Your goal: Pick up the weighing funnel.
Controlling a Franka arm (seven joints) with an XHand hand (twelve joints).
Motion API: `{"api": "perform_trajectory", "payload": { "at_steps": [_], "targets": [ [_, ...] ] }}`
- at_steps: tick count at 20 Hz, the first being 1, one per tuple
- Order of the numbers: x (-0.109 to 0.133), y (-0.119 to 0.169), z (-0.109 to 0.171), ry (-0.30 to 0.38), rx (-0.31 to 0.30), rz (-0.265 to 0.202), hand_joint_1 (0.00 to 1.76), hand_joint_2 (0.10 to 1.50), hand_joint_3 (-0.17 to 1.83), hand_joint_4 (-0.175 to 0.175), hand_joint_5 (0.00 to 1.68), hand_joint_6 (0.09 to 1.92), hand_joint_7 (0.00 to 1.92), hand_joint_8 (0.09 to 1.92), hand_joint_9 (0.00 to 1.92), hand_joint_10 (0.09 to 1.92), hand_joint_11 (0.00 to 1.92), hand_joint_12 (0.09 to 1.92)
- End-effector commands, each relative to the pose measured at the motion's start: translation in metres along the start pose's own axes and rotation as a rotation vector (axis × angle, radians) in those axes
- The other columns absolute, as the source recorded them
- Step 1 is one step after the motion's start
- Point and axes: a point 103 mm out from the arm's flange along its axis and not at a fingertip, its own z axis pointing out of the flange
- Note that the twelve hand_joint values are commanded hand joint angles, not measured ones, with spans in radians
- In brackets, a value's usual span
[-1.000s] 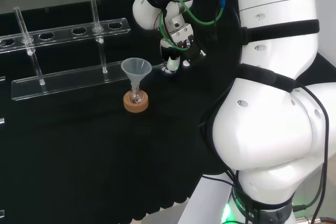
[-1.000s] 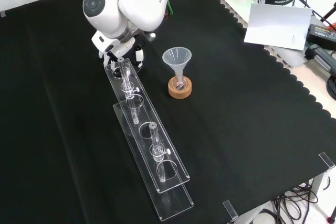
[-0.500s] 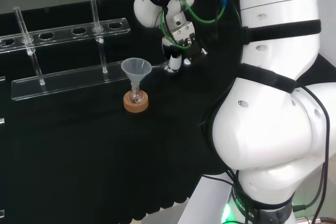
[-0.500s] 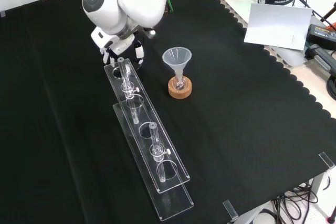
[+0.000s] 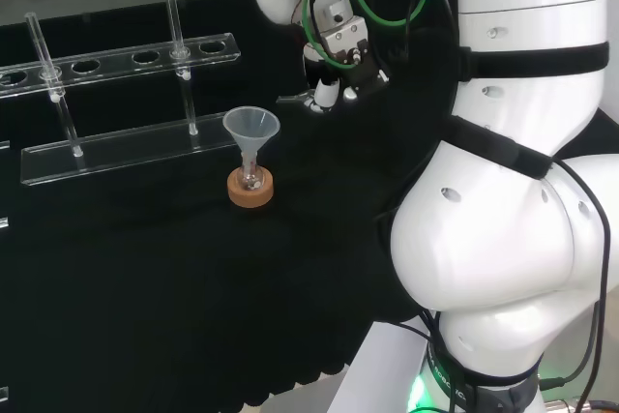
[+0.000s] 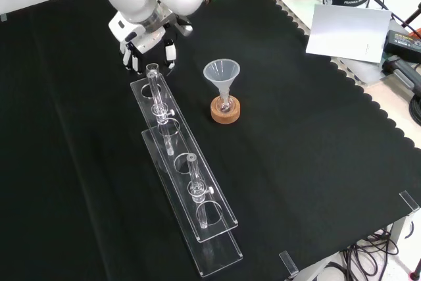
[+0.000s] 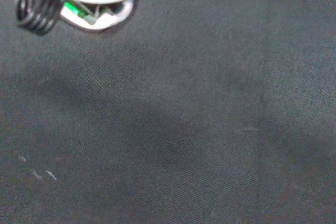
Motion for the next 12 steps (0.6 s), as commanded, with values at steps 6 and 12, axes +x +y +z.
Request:
{"api": "perform_trajectory", "payload": {
  "at_steps": [6, 12],
  "targets": [
    [-0.015, -0.026, -0.032, -0.009, -0.019, 0.040, 1.16, 0.57, 0.72, 0.175, 1.42, 0.42, 0.80, 0.59, 1.14, 0.27, 0.95, 1.00],
    [-0.011, -0.045, -0.049, -0.054, -0.020, 0.064, 1.16, 0.57, 0.72, 0.175, 1.42, 0.42, 0.80, 0.59, 1.14, 0.26, 0.95, 0.99]
  ]
}}
